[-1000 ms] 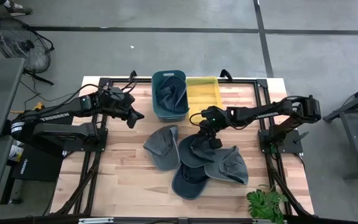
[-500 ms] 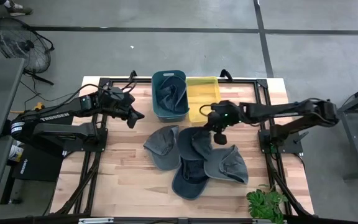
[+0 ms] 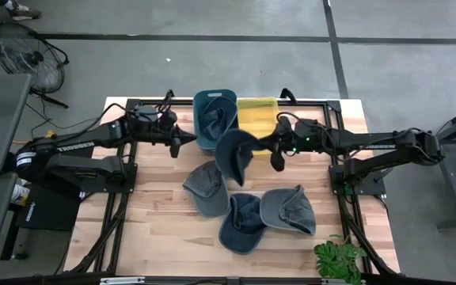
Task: Pick & Place hat
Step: Put the top blue cap into the blue bin
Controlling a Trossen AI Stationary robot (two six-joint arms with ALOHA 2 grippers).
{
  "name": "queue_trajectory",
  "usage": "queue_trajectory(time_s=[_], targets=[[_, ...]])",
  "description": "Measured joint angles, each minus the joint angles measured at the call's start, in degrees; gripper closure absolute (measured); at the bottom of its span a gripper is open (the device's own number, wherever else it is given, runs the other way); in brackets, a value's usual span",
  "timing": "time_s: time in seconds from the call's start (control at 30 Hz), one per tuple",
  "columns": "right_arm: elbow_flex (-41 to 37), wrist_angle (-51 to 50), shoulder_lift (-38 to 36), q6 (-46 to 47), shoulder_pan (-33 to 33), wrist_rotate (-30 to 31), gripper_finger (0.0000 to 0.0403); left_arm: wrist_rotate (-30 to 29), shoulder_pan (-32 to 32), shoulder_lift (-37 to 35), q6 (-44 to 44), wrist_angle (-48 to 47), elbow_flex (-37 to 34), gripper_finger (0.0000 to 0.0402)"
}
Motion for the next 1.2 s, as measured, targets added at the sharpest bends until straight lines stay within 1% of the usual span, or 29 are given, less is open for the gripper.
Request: queue_trajectory(time_s=[0.2, 0.3, 0.4, 0.5, 0.67, 0.8, 0.93, 1.1, 1.2], targets=[[0.0, 6.7, 0.0, 5.5, -2.2, 6.6, 0.0393, -0.2, 0.0, 4.6, 2.9, 5.7, 0.0, 0.0399], [0.0, 9.1, 0.0, 8.9, -4.0, 8.4, 0.0393, 0.4, 0.0, 6.9, 4.4, 8.5, -0.1, 0.0380], [0.0, 10.0, 0.0, 11.0, -5.8, 10.6, 0.0393, 2.4, 0.0, 9.2, 5.1, 13.8, -0.1, 0.0340], [0.0, 11.2, 0.1, 13.3, -7.8, 11.9, 0.0393, 3.6, 0.0, 11.2, 5.2, 19.0, -0.1, 0.0285], [0.0, 12.1, 0.1, 17.4, -10.3, 14.1, 0.0393, 2.2, 0.0, 14.0, 6.5, 27.4, 0.0, 0.0192], [0.0, 12.4, 0.3, 20.2, -11.6, 15.7, 0.0393, 1.6, 0.0, 16.1, 8.1, 32.2, 0.0, 0.0144], [0.0, 13.7, 0.8, 21.6, -12.3, 16.4, 0.0393, -0.5, -0.5, 18.2, 10.3, 35.5, 0.0, 0.0130], [0.0, 16.6, 3.0, 22.4, -12.4, 16.5, 0.0393, -5.6, -0.9, 18.9, 14.3, 38.9, 0.0, 0.0129], [0.0, 18.9, 5.1, 23.5, -12.4, 15.9, 0.0393, -9.7, -0.8, 18.9, 14.6, 38.3, 0.0, 0.0128]])
